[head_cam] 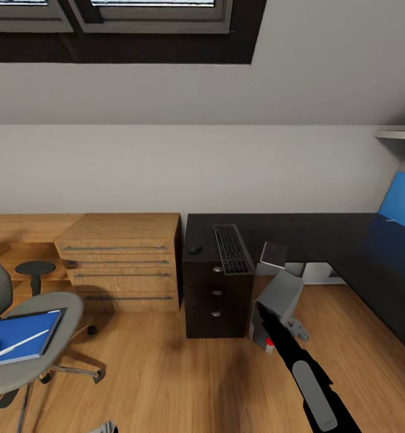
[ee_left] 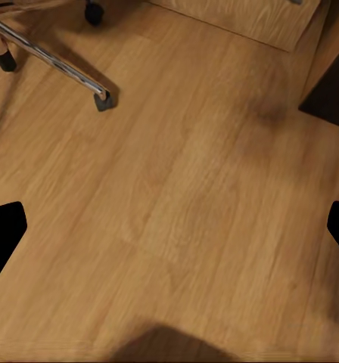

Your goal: In the bedroom, organize the workspace by keeping the computer under the desk, ensuring the monitor is on the desk, placing the keyboard on the desk next to the monitor, placing the mouse on the desk next to the keyboard, moving the folder from the swivel chair onto the desk next to the mouse, stacking the notebook on top of the folder with the pen on top of the notebook, and positioning the swivel chair next to the desk.

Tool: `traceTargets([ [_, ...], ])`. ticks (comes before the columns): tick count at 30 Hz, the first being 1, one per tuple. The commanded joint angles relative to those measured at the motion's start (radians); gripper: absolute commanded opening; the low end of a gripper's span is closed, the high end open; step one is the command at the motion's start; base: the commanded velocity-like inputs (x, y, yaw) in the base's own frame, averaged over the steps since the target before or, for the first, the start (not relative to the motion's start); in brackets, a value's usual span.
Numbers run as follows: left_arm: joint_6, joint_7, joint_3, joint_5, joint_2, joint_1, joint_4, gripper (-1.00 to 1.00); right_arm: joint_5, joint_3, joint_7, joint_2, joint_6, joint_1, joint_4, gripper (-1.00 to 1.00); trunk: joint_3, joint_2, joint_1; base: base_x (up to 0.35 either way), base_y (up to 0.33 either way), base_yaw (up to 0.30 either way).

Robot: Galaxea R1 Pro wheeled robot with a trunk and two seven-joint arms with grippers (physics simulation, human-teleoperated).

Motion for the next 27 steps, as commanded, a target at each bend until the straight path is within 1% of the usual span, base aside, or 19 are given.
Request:
traceTargets([
  [1, 0.004, 0.005, -0.001, 0.004, 0.000, 0.000, -0.001, 1.00, -0.009, -0.001, -0.002, 0.002, 0.006, 0.000, 0.002, 1.00, -0.004, -0.008, 0.004, 0.000, 0.000, 0.000],
  [6, 0.004, 0.005, -0.002, 0.004, -0.001, 0.000, 0.005, 1.00, -0.014, -0.003, -0.006, 0.020, -0.001, -0.003, 0.062, 1.00, -0.020, -0.043, 0.023, 0.000, 0.000, 0.000],
  [9, 0.004, 0.004, -0.002, 0.004, -0.002, 0.000, 0.010, 1.00, -0.034, -0.023, -0.007, 0.025, -0.021, -0.008, 0.125, 1.00, -0.029, -0.064, 0.035, 0.000, 0.000, 0.000],
  [10, 0.003, 0.004, -0.002, 0.004, -0.003, 0.000, 0.014, 1.00, -0.048, -0.043, -0.009, 0.026, -0.039, -0.015, 0.164, 1.00, -0.032, -0.071, 0.038, 0.000, 0.000, 0.000],
  [12, 0.003, 0.003, -0.003, 0.004, -0.003, 0.000, 0.017, 1.00, -0.065, -0.064, -0.011, 0.027, -0.060, -0.025, 0.198, 1.00, -0.039, -0.085, 0.046, 0.000, 0.000, 0.000],
  [13, 0.003, 0.003, -0.003, 0.004, -0.003, 0.000, 0.019, 1.00, -0.084, -0.081, -0.011, 0.028, -0.081, -0.033, 0.222, 1.00, -0.042, -0.092, 0.050, 0.000, 0.000, 0.000],
  [15, 0.003, 0.003, -0.003, 0.004, -0.003, 0.000, 0.021, 1.00, -0.103, -0.092, -0.011, 0.028, -0.099, -0.039, 0.236, 1.00, -0.048, -0.106, 0.058, 0.000, 0.000, 0.000],
  [18, 0.002, 0.003, -0.003, 0.004, -0.003, 0.000, 0.022, 1.00, -0.139, -0.103, -0.008, 0.028, -0.116, -0.044, 0.247, 1.00, -0.057, -0.127, 0.069, 0.000, 0.000, 0.000],
  [19, 0.002, 0.003, -0.003, 0.004, -0.004, 0.000, 0.023, 1.00, -0.167, -0.107, -0.006, 0.029, -0.123, -0.046, 0.248, 1.00, -0.060, -0.134, 0.073, 0.000, 0.000, 0.000],
  [22, 0.002, 0.002, -0.003, 0.004, -0.004, 0.000, 0.023, 1.00, -0.208, -0.109, 0.007, 0.029, -0.129, -0.048, 0.241, 1.00, -0.070, -0.155, 0.084, 0.000, 0.000, 0.000],
  [23, 0.002, 0.002, -0.003, 0.004, -0.004, 0.000, 0.023, 1.00, -0.228, -0.108, 0.024, 0.029, -0.131, -0.049, 0.235, 1.00, -0.073, -0.162, 0.088, 0.000, 0.000, 0.000],
  [25, 0.002, 0.002, -0.003, 0.004, -0.004, 0.000, 0.023, 1.00, -0.241, -0.108, 0.045, 0.030, -0.132, -0.049, 0.231, 1.00, -0.079, -0.176, 0.096, 0.000, 0.000, 0.000],
  [26, 0.002, 0.002, -0.003, 0.004, -0.004, 0.000, 0.023, 1.00, -0.255, -0.107, 0.078, 0.032, -0.133, -0.050, 0.227, 1.00, -0.082, -0.183, 0.100, 0.000, 0.000, 0.000],
  [27, 0.002, 0.002, -0.003, 0.004, -0.004, 0.000, 0.023, 1.00, -0.257, -0.106, 0.083, 0.033, -0.133, -0.050, 0.227, 1.00, -0.086, -0.190, 0.104, 0.000, 0.000, 0.000],
])
